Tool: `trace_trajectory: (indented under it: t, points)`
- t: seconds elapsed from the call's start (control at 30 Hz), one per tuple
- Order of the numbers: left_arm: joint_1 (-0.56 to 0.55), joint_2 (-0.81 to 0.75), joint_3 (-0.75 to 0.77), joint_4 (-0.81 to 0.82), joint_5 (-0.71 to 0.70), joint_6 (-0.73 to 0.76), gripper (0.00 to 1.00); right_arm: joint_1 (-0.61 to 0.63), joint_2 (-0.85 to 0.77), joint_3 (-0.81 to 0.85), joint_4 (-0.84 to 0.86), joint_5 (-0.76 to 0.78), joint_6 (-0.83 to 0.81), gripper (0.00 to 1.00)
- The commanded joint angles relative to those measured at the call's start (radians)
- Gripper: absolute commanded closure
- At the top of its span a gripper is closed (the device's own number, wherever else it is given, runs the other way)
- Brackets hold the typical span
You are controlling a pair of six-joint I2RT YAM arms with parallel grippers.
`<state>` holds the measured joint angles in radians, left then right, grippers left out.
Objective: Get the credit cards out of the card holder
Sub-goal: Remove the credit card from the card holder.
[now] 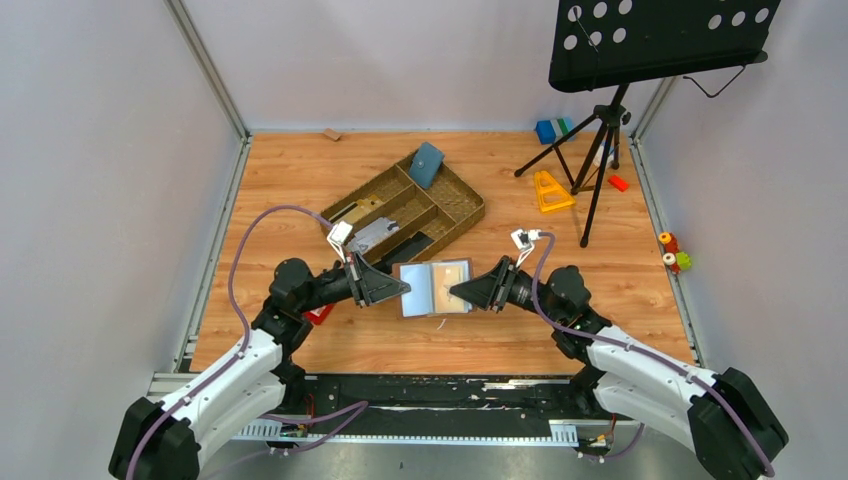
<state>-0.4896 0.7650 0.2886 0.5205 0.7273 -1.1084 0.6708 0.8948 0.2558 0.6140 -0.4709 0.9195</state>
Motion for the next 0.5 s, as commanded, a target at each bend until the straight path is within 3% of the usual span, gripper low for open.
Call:
trace_trajectory:
  t: [0.0,0.27,0.3,0.4,0.47]
  points:
    - [-0.004,-0.020,0.024,-0.043,-0.030,0.053,1.00,-0.005,0.032,0.010,0.079,-0.024,0.014,0.70]
    - [-0.003,-0.023,0.063,-0.234,-0.086,0.142,0.97,-0.005,0.033,0.002,0.034,-0.010,0.017,0.94]
    - [-0.003,-0.028,0.065,-0.263,-0.099,0.160,0.93,-0.005,0.026,0.000,0.014,-0.003,0.009,0.99]
    - [-0.003,-0.041,0.093,-0.416,-0.176,0.254,0.79,-0.005,0.002,-0.007,-0.058,0.028,-0.019,1.00]
    - [-0.004,-0.058,0.142,-0.586,-0.276,0.342,0.64,-0.005,-0.016,0.003,-0.130,0.060,-0.052,1.00]
